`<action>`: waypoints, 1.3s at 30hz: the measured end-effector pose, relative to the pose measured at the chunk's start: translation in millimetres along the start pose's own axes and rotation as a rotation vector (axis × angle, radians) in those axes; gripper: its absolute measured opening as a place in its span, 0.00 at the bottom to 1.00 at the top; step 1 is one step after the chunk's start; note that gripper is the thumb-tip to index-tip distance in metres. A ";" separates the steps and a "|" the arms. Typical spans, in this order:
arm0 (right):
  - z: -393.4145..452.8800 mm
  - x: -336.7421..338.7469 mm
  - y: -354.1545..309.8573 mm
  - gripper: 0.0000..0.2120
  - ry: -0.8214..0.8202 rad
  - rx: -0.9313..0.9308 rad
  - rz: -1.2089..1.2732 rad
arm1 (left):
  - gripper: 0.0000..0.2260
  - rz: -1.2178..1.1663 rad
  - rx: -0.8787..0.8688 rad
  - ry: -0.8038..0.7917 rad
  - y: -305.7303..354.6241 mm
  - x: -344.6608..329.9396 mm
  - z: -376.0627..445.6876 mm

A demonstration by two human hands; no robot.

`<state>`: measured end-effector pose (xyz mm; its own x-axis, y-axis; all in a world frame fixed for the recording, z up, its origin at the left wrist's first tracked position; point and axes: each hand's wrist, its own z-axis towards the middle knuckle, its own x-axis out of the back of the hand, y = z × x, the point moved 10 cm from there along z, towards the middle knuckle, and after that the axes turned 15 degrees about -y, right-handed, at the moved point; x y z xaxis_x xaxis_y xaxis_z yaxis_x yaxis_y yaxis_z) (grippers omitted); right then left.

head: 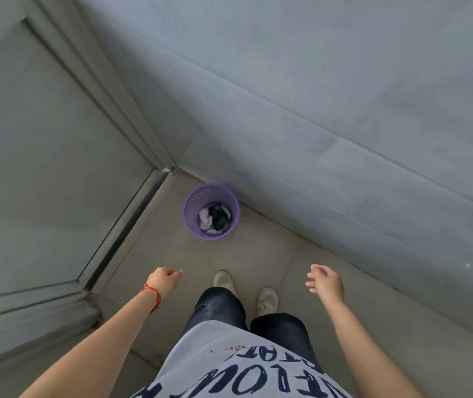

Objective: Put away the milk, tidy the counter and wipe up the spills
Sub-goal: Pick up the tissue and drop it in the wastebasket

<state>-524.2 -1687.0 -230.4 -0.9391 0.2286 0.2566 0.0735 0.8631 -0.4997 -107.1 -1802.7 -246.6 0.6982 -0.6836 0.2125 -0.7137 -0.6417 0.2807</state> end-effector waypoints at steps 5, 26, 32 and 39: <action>-23.6 39.7 89.9 0.08 0.061 -0.088 0.167 | 0.12 0.169 -0.074 -0.033 60.7 -30.0 -0.3; -241.3 151.8 465.6 0.04 0.621 -0.250 1.187 | 0.09 1.248 -0.455 -0.447 207.9 -519.8 -114.4; -280.7 112.7 533.5 0.05 0.775 -0.322 1.636 | 0.10 1.518 -0.486 -0.556 201.7 -663.0 -137.7; -299.9 181.6 596.5 0.05 0.963 -0.316 1.894 | 0.09 1.742 -0.501 -0.627 196.9 -809.1 -157.8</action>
<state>-550.2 -995.6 -233.8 0.7212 0.6922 0.0273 0.6088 -0.6145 -0.5017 -803.9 -1321.1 -215.6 -0.8644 -0.4477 0.2289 -0.3401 0.8558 0.3898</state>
